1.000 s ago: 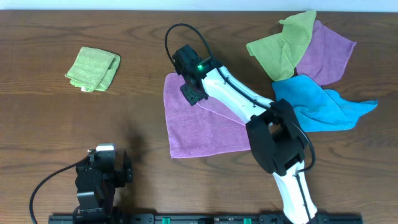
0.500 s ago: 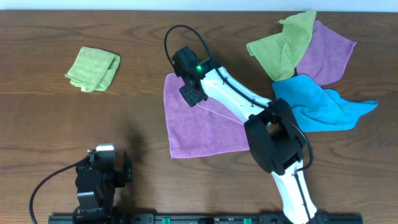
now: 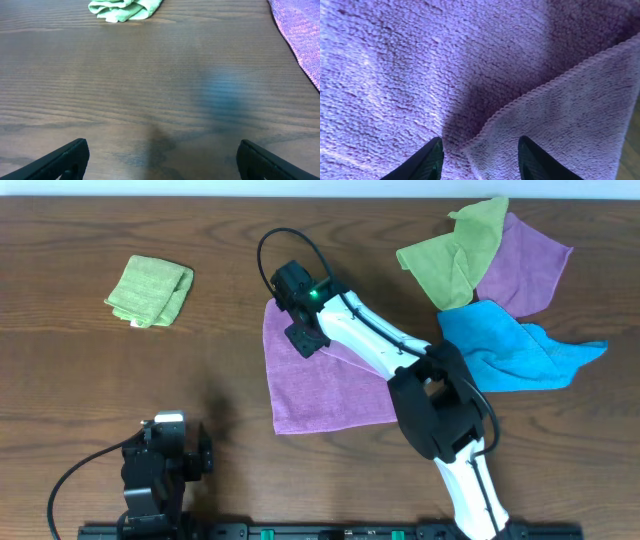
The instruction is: Fold the cloth
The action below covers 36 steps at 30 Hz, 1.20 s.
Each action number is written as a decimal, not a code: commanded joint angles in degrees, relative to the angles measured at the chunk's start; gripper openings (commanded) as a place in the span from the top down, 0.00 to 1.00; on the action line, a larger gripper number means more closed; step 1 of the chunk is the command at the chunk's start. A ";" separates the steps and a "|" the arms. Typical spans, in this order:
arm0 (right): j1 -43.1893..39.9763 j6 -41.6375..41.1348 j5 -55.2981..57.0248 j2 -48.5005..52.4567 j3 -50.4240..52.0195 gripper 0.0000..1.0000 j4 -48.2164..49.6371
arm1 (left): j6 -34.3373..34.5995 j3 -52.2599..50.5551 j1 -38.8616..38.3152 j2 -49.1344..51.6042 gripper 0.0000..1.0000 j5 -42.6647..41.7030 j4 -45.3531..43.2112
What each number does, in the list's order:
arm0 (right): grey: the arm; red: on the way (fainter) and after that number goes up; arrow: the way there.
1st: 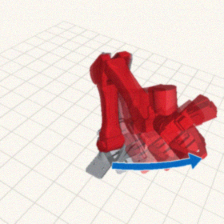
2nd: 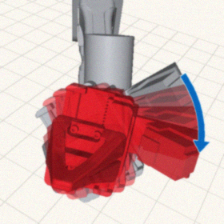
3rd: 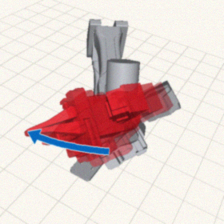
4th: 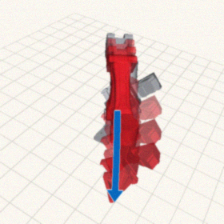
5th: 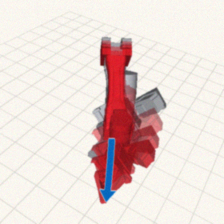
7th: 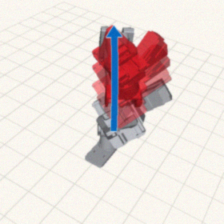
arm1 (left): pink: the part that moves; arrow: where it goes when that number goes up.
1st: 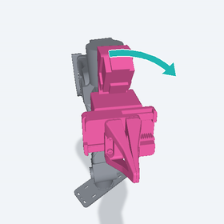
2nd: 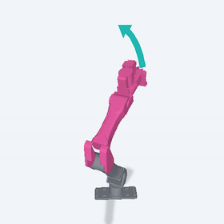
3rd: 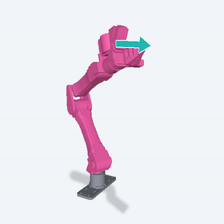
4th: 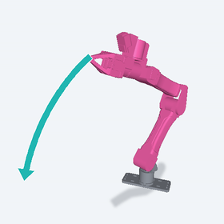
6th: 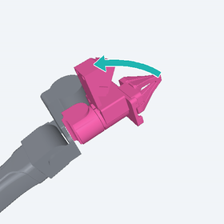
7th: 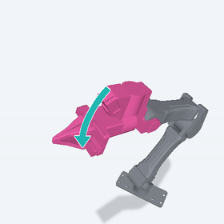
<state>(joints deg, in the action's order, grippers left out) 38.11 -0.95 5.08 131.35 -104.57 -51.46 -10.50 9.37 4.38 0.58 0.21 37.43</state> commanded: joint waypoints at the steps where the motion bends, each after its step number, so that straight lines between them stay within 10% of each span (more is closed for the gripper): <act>1: -0.02 0.63 1.62 1.01 0.24 0.57 -0.15 | 0.44 -0.46 -0.28 -0.35 0.05 0.20 0.07; 10: -0.33 0.61 1.60 1.01 0.42 0.98 0.02 | 0.44 -0.46 -0.28 -0.35 0.05 0.20 0.07; 32: -18.08 -9.60 20.37 1.01 0.42 0.99 -3.37 | 0.44 -0.46 -0.28 -0.35 0.05 0.20 0.07; 33: -19.76 -10.99 19.67 1.01 0.42 0.93 -3.56 | 0.44 -0.46 -0.28 -0.35 0.05 0.20 0.07; 36: -22.34 -11.45 16.90 0.92 0.28 0.01 -4.35 | 0.44 -0.46 -0.28 -0.35 0.05 0.20 0.07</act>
<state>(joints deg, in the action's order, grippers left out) 16.93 -8.97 22.98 131.44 -104.44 -55.13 -10.50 9.37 4.38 0.58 0.21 37.43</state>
